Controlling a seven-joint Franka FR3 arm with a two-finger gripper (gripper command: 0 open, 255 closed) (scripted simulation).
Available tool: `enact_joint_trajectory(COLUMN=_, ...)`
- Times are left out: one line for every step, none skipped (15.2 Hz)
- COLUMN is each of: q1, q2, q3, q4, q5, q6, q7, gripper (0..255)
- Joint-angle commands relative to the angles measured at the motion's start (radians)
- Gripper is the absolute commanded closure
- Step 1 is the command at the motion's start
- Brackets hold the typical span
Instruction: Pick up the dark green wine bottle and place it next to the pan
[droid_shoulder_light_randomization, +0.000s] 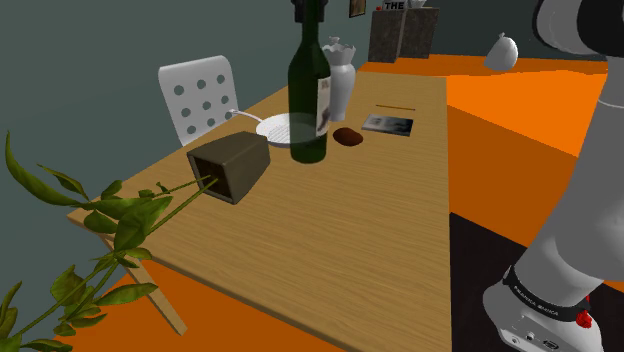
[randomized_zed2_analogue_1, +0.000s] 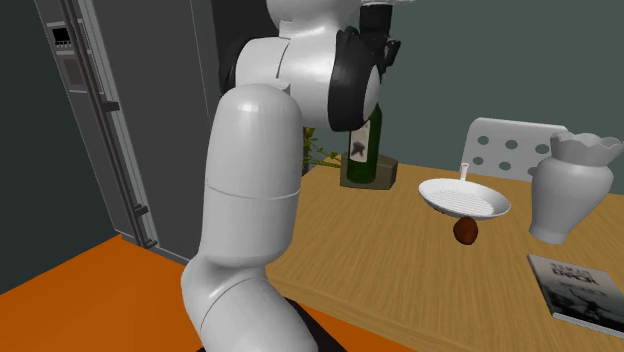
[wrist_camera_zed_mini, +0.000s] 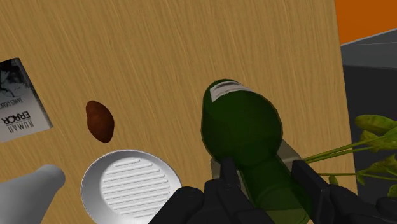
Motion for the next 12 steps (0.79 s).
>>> enact_joint_trajectory(q1=-0.033, q2=0.011, q3=-0.018, q4=0.022, q5=0.001, q6=-0.011, q7=-0.054, gripper=255)
enact_joint_trajectory(q1=-0.047, q2=0.021, q3=-0.026, q4=0.037, q5=0.0, q6=-0.017, q7=-0.077, gripper=255)
enact_joint_trajectory(q1=-0.059, q2=0.033, q3=-0.034, q4=0.056, q5=-0.002, q6=-0.024, q7=-0.1, gripper=255)
enact_joint_trajectory(q1=-0.071, q2=0.048, q3=-0.041, q4=0.079, q5=-0.006, q6=-0.033, q7=-0.122, gripper=255)
enact_joint_trajectory(q1=-0.081, q2=0.066, q3=-0.048, q4=0.107, q5=-0.011, q6=-0.044, q7=-0.145, gripper=255)
enact_joint_trajectory(q1=-0.089, q2=0.087, q3=-0.055, q4=0.141, q5=-0.018, q6=-0.058, q7=-0.166, gripper=255)
enact_joint_trajectory(q1=-0.094, q2=0.115, q3=-0.061, q4=0.186, q5=-0.028, q6=-0.076, q7=-0.187, gripper=255)
enact_joint_trajectory(q1=-0.095, q2=0.152, q3=-0.067, q4=0.247, q5=-0.043, q6=-0.101, q7=-0.208, gripper=255)
enact_joint_trajectory(q1=-0.08, q2=0.21, q3=-0.075, q4=0.349, q5=-0.067, q6=-0.145, q7=-0.228, gripper=255)
enact_joint_trajectory(q1=-0.131, q2=0.134, q3=-0.063, q4=0.199, q5=-0.032, q6=-0.072, q7=-0.23, gripper=255)
enact_joint_trajectory(q1=-0.159, q2=0.092, q3=-0.057, q4=0.114, q5=-0.014, q6=-0.028, q7=-0.233, gripper=255)
enact_joint_trajectory(q1=-0.177, q2=0.061, q3=-0.056, q4=0.048, q5=0.002, q6=0.007, q7=-0.238, gripper=255)
